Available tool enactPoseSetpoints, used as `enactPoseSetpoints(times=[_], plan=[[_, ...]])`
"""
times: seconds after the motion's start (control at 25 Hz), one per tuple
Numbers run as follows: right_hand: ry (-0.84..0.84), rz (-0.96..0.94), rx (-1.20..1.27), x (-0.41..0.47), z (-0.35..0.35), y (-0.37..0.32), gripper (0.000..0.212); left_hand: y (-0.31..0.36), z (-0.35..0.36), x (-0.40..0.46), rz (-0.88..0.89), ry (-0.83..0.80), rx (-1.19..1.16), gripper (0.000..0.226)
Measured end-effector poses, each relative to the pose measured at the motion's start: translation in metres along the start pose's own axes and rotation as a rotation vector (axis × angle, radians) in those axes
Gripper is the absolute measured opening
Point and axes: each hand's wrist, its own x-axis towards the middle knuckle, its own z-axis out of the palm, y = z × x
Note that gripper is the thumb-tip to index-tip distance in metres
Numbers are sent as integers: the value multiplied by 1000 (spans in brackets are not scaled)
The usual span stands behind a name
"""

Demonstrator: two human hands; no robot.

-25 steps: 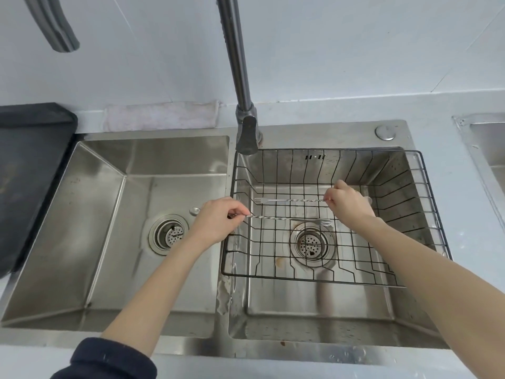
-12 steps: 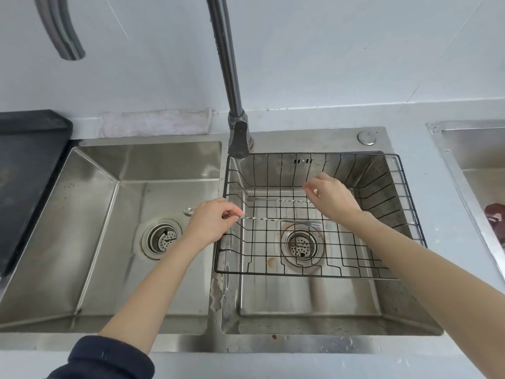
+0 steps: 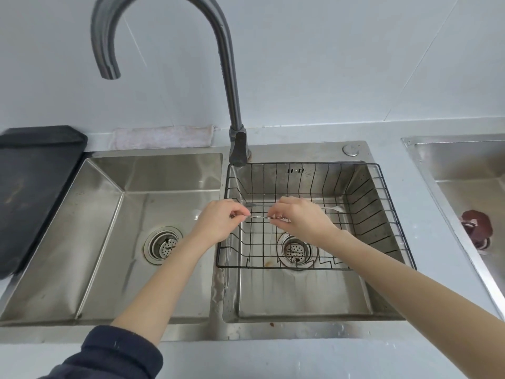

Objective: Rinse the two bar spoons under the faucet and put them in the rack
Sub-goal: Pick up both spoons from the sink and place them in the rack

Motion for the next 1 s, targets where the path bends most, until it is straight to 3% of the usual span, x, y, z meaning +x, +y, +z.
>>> enactPoseSetpoints(times=[0.64,1.0], plan=[[45,89,-23,-21,-3,9,28,17,9,-2,18,-51,-6,24],[52,273,13,-42,-5,52,23,49,45,20,102,-147,72,29]])
